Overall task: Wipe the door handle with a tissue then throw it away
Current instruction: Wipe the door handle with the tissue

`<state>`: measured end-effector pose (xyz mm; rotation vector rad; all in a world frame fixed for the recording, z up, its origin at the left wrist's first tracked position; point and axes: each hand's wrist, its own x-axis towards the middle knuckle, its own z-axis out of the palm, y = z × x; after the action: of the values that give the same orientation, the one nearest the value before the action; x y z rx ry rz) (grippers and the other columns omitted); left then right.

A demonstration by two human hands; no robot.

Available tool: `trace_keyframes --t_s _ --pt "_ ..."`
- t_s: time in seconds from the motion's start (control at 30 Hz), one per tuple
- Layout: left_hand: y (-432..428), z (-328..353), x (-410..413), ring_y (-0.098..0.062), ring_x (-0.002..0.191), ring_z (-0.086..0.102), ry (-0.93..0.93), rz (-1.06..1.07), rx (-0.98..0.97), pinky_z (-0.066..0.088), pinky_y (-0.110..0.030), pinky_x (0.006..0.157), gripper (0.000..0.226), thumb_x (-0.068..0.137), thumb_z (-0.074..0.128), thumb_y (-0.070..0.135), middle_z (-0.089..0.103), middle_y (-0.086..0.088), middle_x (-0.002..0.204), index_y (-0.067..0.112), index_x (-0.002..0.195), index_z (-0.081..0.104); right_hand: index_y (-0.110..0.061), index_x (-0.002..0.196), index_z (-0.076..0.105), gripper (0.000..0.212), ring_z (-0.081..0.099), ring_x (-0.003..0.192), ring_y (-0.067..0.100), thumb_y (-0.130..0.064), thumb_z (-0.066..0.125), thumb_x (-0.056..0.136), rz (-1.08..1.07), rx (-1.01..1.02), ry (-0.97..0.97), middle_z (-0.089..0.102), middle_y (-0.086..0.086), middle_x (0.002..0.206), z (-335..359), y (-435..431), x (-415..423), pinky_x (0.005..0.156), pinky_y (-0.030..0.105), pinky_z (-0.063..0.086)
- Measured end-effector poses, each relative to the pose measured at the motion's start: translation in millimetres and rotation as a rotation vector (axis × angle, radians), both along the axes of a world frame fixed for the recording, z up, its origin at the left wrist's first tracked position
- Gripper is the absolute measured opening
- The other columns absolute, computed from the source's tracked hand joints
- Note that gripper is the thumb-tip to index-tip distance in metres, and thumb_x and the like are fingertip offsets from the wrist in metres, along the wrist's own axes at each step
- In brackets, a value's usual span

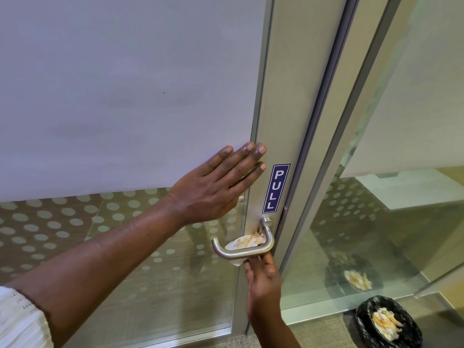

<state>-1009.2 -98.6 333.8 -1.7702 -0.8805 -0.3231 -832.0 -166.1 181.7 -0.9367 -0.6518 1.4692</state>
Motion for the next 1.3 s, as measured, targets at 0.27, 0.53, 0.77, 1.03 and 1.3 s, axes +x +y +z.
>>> trace_keyframes --t_s 0.27,0.53,0.77,1.03,1.3 --pt "0 -1 -1 -0.036 0.165 0.021 -0.004 -0.010 -0.006 0.009 -0.049 0.136 0.071 0.106 0.051 0.027 0.020 -0.021 0.177 0.005 0.169 0.027 -0.010 0.156 0.027 0.058 0.014 0.154 0.020 -0.025 0.045 0.102 0.087 0.569 -1.244 0.023 0.009 0.165 -56 3 -15 0.121 0.033 0.020" --pt "2 -2 -2 -0.036 0.165 0.018 -0.004 -0.009 0.015 0.008 -0.049 0.136 0.073 0.105 0.054 0.027 0.018 -0.021 0.177 0.005 0.170 0.027 -0.004 0.149 0.042 0.067 0.034 0.144 0.040 -0.048 0.031 0.099 0.044 0.431 -1.654 0.033 0.020 0.159 -54 3 -35 0.110 0.055 0.029" --pt "4 -2 -3 -0.037 0.166 0.016 0.011 -0.010 0.024 0.004 -0.050 0.137 0.074 0.106 0.052 0.029 0.014 -0.022 0.178 0.005 0.170 0.025 -0.010 0.158 0.017 0.083 0.021 0.150 0.039 -0.049 0.052 0.094 -0.135 0.578 -1.527 0.007 0.014 0.168 -23 33 -33 0.113 0.051 0.031" --pt "4 -4 -3 -0.036 0.166 0.014 0.006 -0.010 0.006 0.003 -0.049 0.136 0.073 0.107 0.051 0.029 0.012 -0.021 0.178 0.005 0.170 0.024 -0.016 0.133 0.039 0.061 0.066 0.095 0.029 -0.045 0.066 0.088 0.055 0.561 -1.564 0.068 0.017 0.118 -70 7 -12 0.077 0.037 0.058" --pt "4 -3 -2 -0.035 0.166 0.016 -0.003 -0.019 0.021 0.005 -0.049 0.137 0.073 0.105 0.053 0.027 0.015 -0.021 0.178 0.006 0.170 0.026 -0.021 0.160 0.004 0.081 0.016 0.153 0.031 -0.055 0.043 0.098 -0.108 0.754 -1.459 0.006 0.008 0.169 -28 49 -18 0.118 0.044 0.028"
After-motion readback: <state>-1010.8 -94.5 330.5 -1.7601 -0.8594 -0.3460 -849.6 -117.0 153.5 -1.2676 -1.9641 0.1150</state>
